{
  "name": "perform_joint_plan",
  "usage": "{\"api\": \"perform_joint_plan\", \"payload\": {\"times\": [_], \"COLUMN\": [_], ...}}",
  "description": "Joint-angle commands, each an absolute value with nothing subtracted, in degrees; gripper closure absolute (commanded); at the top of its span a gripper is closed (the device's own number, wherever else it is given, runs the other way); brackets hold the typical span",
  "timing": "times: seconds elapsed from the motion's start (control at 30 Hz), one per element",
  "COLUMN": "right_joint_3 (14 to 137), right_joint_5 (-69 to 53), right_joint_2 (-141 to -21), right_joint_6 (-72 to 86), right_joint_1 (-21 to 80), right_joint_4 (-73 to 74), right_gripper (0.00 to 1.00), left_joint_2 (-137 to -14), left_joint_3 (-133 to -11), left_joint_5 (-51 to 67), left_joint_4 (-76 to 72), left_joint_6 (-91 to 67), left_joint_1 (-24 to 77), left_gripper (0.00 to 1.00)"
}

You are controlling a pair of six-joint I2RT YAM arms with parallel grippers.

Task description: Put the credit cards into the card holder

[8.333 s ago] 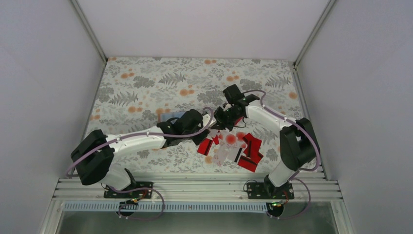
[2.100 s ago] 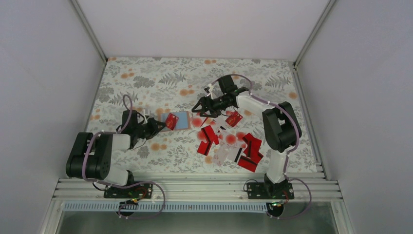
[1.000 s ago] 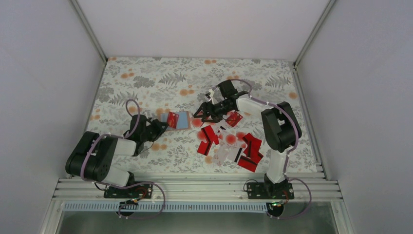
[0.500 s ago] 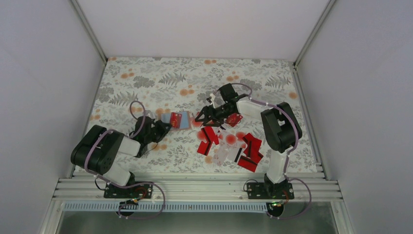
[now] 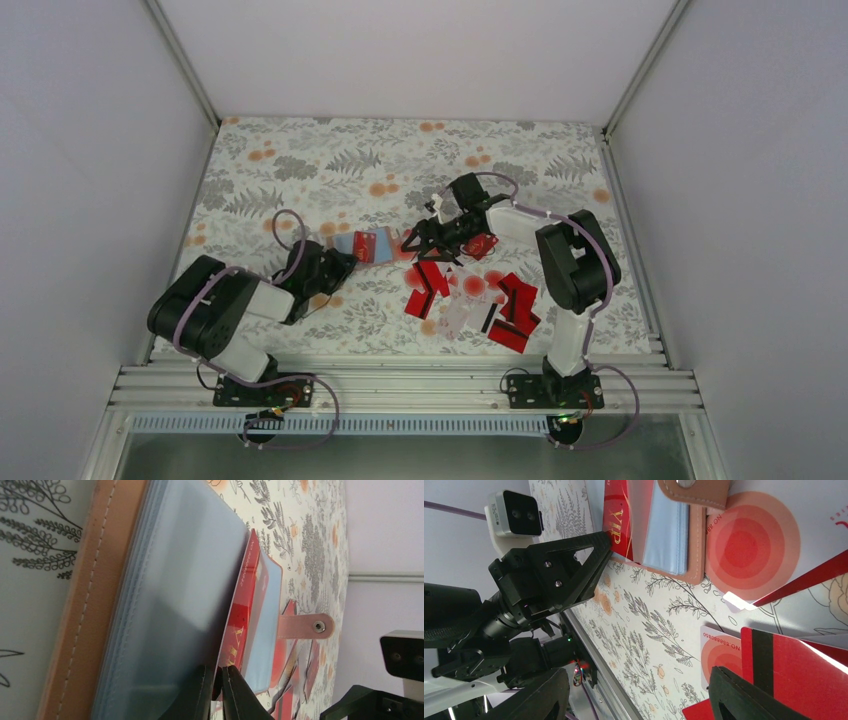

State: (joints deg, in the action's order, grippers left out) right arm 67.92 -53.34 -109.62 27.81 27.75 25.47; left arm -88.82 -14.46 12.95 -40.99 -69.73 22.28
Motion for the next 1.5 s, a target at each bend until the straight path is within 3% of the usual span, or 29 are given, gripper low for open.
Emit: {"api": "perform_joint_plan", "payload": {"times": [0.0,0.23,0.33,0.5,0.77,1.1,1.47], "right_joint_3": [67.1,67.0,67.3,67.6,68.3,70.7,74.9], "right_joint_5": [-53.3,-53.5,-53.5,-53.2,-53.0,-51.2,-47.1], "right_joint_2": [-107.7,-108.1,-108.4,-108.7,-109.1,-109.8,-112.9], "right_joint_6": [27.3,27.0,26.8,27.1,27.0,25.8,24.9], "right_joint_1": [28.4,28.4,28.3,28.4,28.3,28.4,29.1], "right_joint_4": [24.8,24.8,24.8,24.2,24.0,25.8,26.9], "right_gripper": [0.29,0.29,0.29,0.29,0.29,0.31,0.36], "left_joint_2": [-90.3,-90.4,-89.3,-85.5,-83.0,-82.7,-92.6], "left_joint_3": [-16.1,-19.5,-24.2,-30.3,-32.0,-42.4,-48.9], "left_joint_5": [9.9,10.7,11.1,8.9,8.6,5.9,15.5], "left_joint_4": [-37.7,-32.5,-20.3,-0.7,9.6,21.9,20.3], "left_joint_6": [-71.4,-70.5,-66.6,-60.4,-54.5,-39.2,-23.5], "left_joint_1": [23.9,25.2,25.3,25.4,25.3,24.7,18.2], "left_gripper": [0.89,0.62,0.53,0.29,0.12,0.11,0.46]}}
